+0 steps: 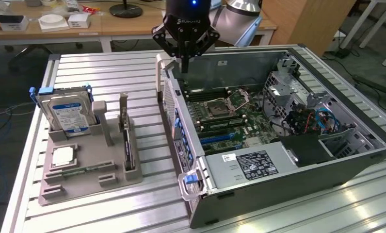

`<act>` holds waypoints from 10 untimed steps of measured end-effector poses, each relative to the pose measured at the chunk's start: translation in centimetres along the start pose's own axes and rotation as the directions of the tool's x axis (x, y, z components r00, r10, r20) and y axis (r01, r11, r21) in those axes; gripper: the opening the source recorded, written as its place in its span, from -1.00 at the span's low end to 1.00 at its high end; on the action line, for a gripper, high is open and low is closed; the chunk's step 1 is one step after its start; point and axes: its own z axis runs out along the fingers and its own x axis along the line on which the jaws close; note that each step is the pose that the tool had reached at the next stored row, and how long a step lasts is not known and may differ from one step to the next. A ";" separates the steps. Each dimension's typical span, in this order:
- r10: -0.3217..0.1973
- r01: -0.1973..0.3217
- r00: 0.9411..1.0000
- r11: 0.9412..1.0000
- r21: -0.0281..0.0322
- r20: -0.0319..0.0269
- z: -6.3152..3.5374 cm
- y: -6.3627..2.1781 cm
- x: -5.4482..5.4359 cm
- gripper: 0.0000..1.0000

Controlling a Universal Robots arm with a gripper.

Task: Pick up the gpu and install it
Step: 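Reach for the gpu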

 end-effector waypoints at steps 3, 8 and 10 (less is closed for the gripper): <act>0.000 0.000 1.000 1.000 0.000 0.000 -0.01 -0.02 0.3 -0.80; 0.000 0.000 1.000 1.000 0.000 0.000 -0.02 -0.05 0.6 -0.80; 0.000 0.000 1.000 1.000 0.000 0.000 -0.02 -0.06 0.7 -0.80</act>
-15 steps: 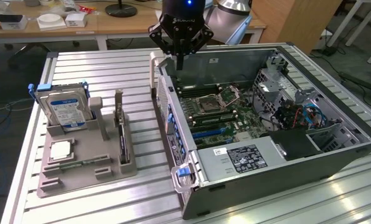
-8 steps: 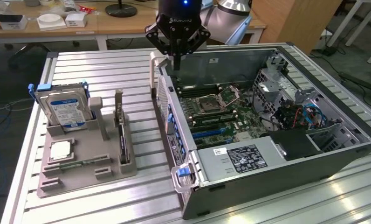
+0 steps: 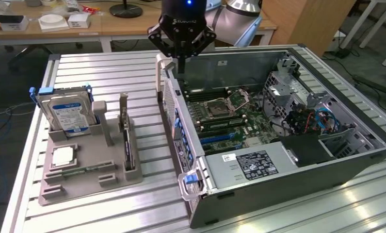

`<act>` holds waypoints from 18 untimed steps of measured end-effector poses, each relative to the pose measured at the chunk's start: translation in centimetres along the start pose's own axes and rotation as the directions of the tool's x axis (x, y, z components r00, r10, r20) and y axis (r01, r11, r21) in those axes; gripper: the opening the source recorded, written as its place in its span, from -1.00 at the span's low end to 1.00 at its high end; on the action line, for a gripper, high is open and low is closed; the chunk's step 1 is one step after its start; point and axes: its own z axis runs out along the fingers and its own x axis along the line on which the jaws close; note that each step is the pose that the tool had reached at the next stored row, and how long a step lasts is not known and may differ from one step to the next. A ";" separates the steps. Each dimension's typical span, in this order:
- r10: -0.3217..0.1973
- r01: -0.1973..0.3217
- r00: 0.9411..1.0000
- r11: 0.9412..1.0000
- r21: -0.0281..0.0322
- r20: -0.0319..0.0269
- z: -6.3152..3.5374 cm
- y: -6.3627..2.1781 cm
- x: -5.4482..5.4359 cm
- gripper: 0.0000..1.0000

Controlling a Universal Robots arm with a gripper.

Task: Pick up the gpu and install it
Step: 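Reach for the gpu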

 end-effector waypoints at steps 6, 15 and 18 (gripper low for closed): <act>0.000 0.000 1.000 1.000 0.000 0.000 -0.01 -0.03 0.4 -0.80; 0.000 0.000 1.000 1.000 0.000 0.000 -0.02 -0.07 0.9 -0.80; 0.000 0.000 1.000 1.000 0.000 0.000 -0.02 -0.08 1.1 -0.80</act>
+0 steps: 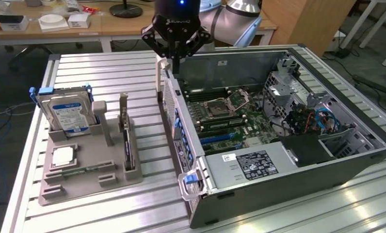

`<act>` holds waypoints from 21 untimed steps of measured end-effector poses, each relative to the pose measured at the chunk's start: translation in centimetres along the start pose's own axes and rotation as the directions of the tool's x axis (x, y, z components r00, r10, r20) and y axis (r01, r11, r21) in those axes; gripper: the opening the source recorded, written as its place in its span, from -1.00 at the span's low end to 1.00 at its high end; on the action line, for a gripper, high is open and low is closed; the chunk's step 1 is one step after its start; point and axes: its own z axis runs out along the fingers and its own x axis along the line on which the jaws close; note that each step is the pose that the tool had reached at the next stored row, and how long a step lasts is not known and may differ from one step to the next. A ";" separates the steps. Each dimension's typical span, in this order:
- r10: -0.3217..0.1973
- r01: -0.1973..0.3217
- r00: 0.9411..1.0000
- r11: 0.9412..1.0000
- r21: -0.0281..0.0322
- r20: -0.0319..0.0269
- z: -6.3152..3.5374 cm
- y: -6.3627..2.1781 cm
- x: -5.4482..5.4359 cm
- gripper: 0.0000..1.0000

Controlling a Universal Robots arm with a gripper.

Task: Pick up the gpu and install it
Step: 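Reach for the gpu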

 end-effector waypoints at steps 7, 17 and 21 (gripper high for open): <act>0.000 0.000 1.000 1.000 0.000 0.000 -0.01 -0.03 0.5 -0.80; 0.000 0.000 1.000 1.000 0.000 0.000 -0.02 -0.08 1.1 -0.80; 0.000 0.000 1.000 1.000 0.000 0.000 -0.02 -0.10 1.4 -0.80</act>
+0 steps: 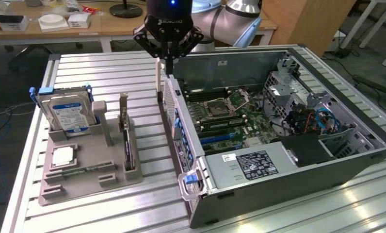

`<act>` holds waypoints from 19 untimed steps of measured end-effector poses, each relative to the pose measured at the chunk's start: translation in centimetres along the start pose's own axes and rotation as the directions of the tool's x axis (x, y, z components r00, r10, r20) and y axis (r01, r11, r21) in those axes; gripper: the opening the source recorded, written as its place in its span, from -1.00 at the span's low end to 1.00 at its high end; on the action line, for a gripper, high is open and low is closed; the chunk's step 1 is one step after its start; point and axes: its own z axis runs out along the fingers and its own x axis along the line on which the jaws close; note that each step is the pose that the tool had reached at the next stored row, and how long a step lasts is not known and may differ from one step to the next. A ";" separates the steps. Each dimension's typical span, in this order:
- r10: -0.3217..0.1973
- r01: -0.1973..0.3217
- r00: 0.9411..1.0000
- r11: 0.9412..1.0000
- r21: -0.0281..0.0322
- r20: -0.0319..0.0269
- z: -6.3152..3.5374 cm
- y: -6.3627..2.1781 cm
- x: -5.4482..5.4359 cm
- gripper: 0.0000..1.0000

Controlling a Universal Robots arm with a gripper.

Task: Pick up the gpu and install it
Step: 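Reach for the gpu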

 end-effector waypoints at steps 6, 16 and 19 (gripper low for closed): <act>0.000 0.000 1.000 1.000 0.000 0.000 -0.01 -0.03 0.4 -0.80; 0.000 0.000 1.000 1.000 0.000 0.000 -0.02 -0.09 1.2 -0.80; 0.000 0.000 1.000 1.000 0.000 0.000 -0.03 -0.10 1.4 -0.80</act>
